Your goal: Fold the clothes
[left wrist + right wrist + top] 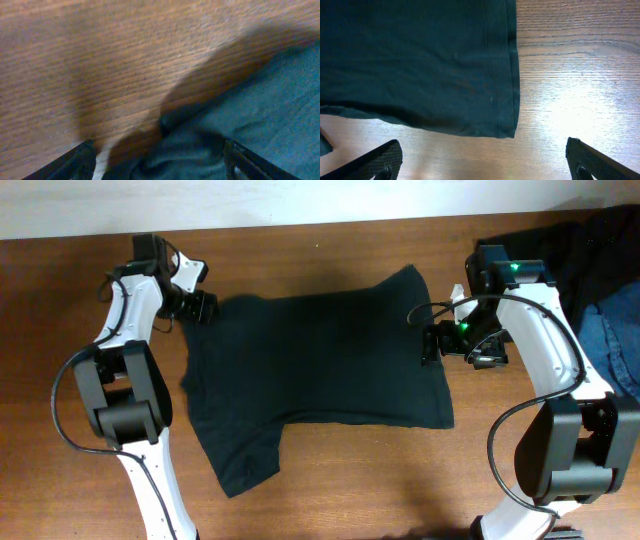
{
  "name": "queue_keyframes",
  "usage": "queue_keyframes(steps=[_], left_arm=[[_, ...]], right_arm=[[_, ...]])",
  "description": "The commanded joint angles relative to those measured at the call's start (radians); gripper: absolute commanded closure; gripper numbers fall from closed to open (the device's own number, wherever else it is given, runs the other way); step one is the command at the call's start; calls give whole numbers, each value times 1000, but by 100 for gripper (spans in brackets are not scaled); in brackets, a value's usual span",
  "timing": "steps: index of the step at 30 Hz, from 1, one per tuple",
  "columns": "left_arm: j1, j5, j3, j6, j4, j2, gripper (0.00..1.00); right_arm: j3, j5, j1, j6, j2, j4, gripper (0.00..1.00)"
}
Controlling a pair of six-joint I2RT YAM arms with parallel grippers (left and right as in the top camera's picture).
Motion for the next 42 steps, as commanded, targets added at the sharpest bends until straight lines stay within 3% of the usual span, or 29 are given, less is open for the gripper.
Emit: queue_keyframes(steps=[1, 6, 9, 14, 20, 25, 35, 42], left_arm=[[-1, 19, 4, 17, -3, 20, 19], [-6, 19, 4, 17, -18, 20, 19], [-6, 19, 4, 17, -25, 20, 25], [-5, 19, 4, 16, -25, 20, 45], [-5, 19, 4, 16, -23, 20, 51], [-5, 19, 9, 16, -13, 20, 64], [-6, 19, 93, -8, -14, 20, 99], [-6, 19, 97, -16, -37, 20, 99]], right_arm=[[-4, -9, 6, 5, -23, 2, 1], [-4, -9, 6, 4, -23, 2, 1], [-4, -9, 6, 4, -23, 2, 1], [-4, -9, 6, 4, -23, 2, 1], [-4, -9, 6, 4, -23, 2, 1], [-4, -9, 6, 4, -23, 2, 1], [-4, -9, 6, 4, -23, 2, 1], [-4, -9, 6, 5, -23, 2, 1]])
